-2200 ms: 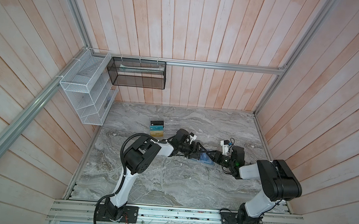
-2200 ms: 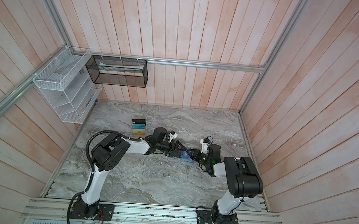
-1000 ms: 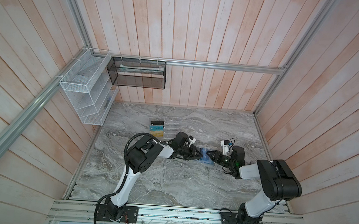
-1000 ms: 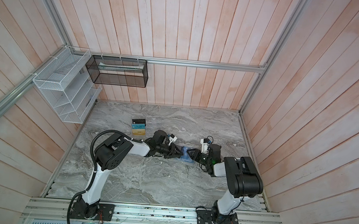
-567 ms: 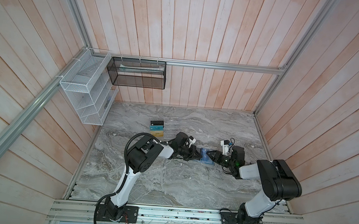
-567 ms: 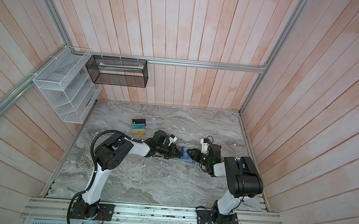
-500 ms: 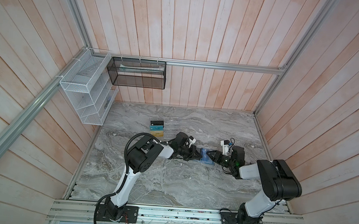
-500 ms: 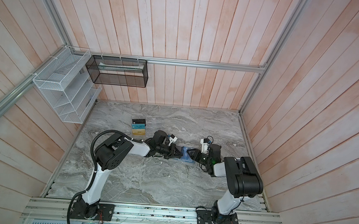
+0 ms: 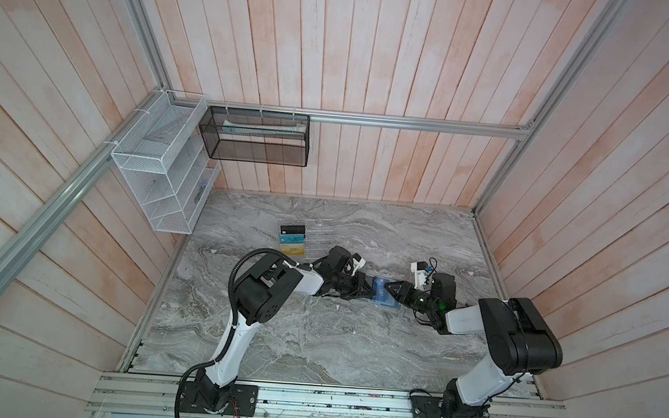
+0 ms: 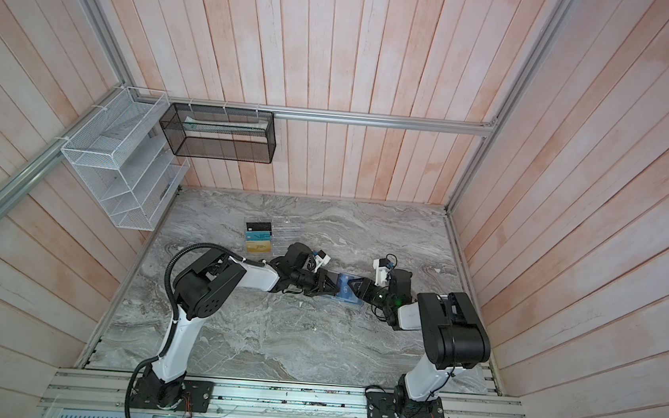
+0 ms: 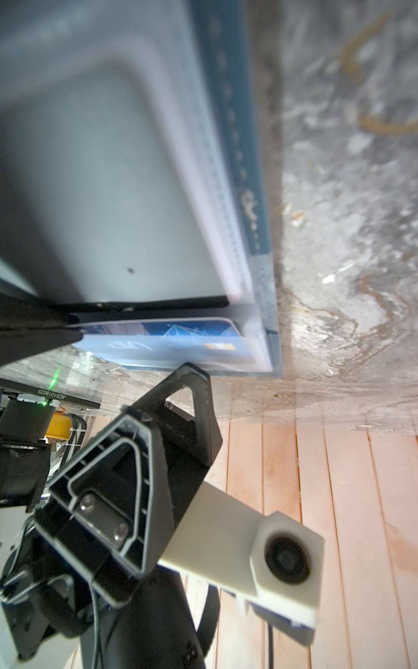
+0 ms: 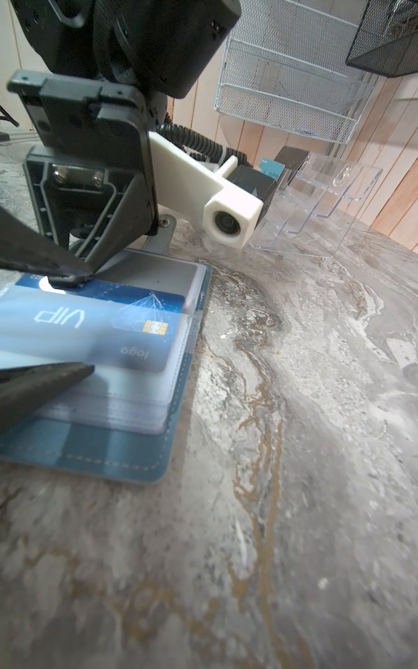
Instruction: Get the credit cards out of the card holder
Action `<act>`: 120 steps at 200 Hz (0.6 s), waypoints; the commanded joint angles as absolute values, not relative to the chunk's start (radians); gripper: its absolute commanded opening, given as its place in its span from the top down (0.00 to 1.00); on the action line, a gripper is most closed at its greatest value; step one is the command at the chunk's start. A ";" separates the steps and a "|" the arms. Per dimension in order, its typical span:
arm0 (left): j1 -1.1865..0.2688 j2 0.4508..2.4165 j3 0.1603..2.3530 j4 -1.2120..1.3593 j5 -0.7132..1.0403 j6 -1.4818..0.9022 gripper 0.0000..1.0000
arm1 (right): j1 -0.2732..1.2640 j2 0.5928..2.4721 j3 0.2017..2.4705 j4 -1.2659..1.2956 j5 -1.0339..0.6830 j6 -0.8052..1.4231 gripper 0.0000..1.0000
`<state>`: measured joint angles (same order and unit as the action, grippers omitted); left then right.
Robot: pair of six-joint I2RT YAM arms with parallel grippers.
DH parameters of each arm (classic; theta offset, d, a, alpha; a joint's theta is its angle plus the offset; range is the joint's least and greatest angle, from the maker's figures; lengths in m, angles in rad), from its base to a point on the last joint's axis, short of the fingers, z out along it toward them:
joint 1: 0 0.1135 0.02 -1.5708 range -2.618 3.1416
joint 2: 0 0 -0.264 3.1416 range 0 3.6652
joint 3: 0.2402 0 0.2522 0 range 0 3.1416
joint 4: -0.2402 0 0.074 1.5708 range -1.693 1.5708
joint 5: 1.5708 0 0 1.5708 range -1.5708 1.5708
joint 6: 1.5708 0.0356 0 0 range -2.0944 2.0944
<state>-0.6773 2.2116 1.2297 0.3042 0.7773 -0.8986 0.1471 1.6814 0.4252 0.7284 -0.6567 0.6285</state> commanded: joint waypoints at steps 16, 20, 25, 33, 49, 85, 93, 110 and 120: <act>-0.679 2.172 1.257 0.111 0.687 -0.739 1.00 | 0.146 1.694 0.410 0.665 -0.650 0.623 0.59; -0.678 2.169 1.260 0.098 0.681 -0.727 1.00 | 0.146 1.694 0.410 0.666 -0.651 0.623 0.59; -0.678 2.164 1.264 0.083 0.672 -0.712 1.00 | 0.146 1.695 0.410 0.665 -0.653 0.623 0.59; -0.678 2.158 1.272 0.058 0.660 -0.688 1.00 | 0.146 1.692 0.411 0.665 -0.653 0.623 0.59; -0.676 2.149 1.289 0.011 0.642 -0.646 1.00 | 0.146 1.692 0.408 0.665 -0.653 0.623 0.59; -0.667 2.136 1.299 -0.027 0.640 -0.603 1.00 | 0.146 1.691 0.409 0.665 -0.653 0.621 0.59; -0.665 2.132 1.300 -0.038 0.638 -0.592 1.00 | 0.146 1.689 0.408 0.664 -0.653 0.619 0.59; -0.662 2.115 1.304 -0.059 0.634 -0.568 1.00 | 0.146 1.685 0.408 0.662 -0.650 0.618 0.59; -0.659 2.105 1.314 -0.089 0.622 -0.543 1.00 | 0.146 1.684 0.407 0.661 -0.651 0.617 0.59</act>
<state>-0.6708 2.1403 1.2915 0.0227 0.6830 -0.6273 0.1471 1.6810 0.4252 0.7269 -0.6571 0.6281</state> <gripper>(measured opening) 0.046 0.410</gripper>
